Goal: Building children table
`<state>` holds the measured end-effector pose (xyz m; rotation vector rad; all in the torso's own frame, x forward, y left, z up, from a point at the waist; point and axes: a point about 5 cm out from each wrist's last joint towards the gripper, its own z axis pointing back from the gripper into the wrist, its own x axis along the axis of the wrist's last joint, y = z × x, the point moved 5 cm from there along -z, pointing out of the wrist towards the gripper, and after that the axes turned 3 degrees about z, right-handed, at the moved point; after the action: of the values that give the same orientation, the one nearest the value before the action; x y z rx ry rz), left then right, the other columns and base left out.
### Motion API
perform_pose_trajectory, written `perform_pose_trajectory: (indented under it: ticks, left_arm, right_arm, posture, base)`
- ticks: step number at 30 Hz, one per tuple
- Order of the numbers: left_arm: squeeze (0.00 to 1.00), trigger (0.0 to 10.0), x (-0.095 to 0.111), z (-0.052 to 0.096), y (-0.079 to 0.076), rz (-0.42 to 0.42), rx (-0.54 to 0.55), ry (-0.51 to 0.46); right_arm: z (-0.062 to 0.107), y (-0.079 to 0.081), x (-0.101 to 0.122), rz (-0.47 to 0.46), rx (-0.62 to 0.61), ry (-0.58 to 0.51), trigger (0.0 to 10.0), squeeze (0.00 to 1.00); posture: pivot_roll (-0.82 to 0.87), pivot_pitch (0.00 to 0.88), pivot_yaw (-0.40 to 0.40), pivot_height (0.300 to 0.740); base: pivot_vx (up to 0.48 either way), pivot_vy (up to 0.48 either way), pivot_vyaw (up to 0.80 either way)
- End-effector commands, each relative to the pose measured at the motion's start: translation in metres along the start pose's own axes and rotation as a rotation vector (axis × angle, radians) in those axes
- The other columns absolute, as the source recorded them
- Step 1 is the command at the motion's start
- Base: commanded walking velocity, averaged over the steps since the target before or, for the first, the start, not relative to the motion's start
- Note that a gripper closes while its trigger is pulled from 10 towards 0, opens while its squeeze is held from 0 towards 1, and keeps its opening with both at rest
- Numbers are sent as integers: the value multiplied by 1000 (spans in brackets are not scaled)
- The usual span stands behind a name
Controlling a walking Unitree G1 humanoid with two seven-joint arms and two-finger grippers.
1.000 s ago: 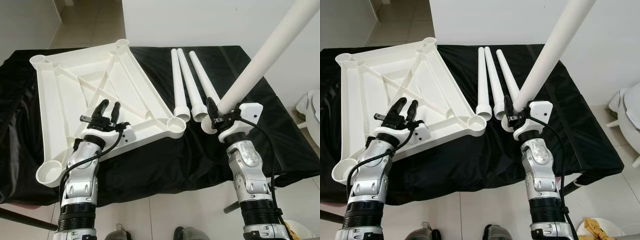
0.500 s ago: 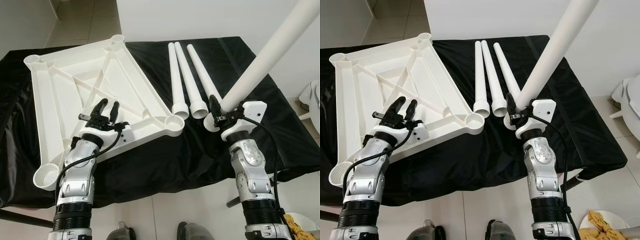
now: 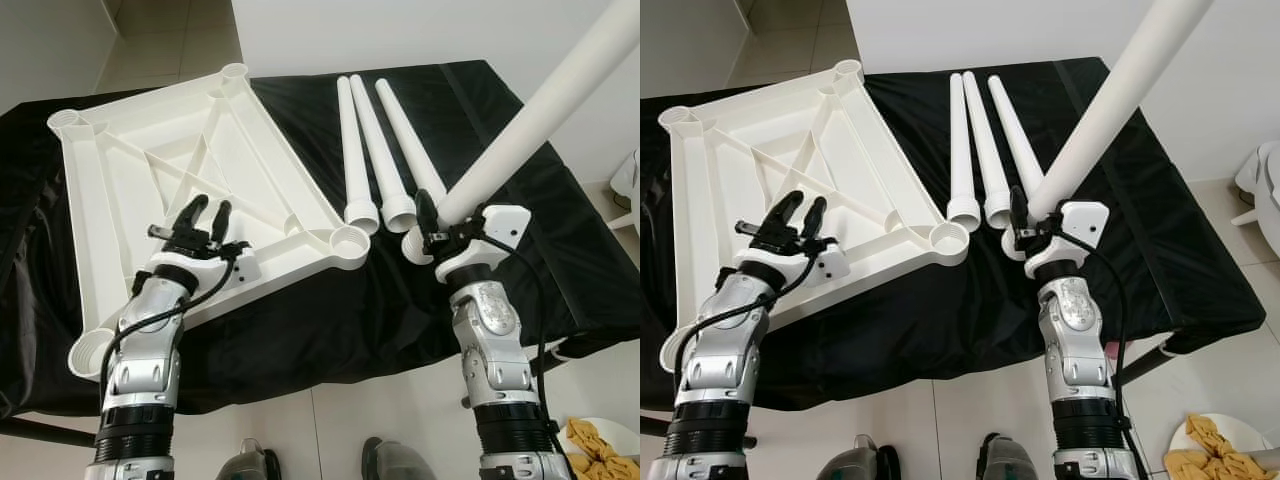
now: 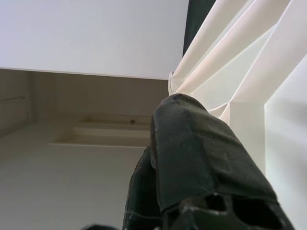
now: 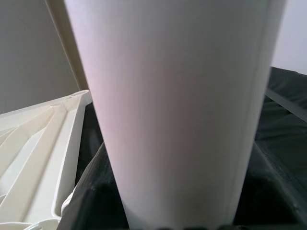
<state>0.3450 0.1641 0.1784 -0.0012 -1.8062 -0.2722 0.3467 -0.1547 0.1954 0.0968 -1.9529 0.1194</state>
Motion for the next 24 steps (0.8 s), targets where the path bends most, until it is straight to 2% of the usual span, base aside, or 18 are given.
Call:
perform_pose_trajectory:
  ticks: [1, 12, 24]
  left_arm:
    - [0, 10000, -10, 6, 2, 0, 28, 36]
    - [0, 10000, -19, 12, -1, -3, 31, 61]
    - [0, 10000, -18, 10, -1, 2, 43, 51]
  right_arm:
    - [1, 1, -1, 6, 13, 5, 10000, 0]
    - [2, -2, -6, 18, 21, 34, 10000, 0]
    - [1, -1, -9, 28, 39, 51, 10000, 0]
  posture:
    - [-22, 137, 80, 740]
    - [-25, 137, 52, 740]
    - [-26, 125, 34, 740]
  base:
    - [0, 0, 0]
    - [0, 0, 0]
    - [0, 0, 0]
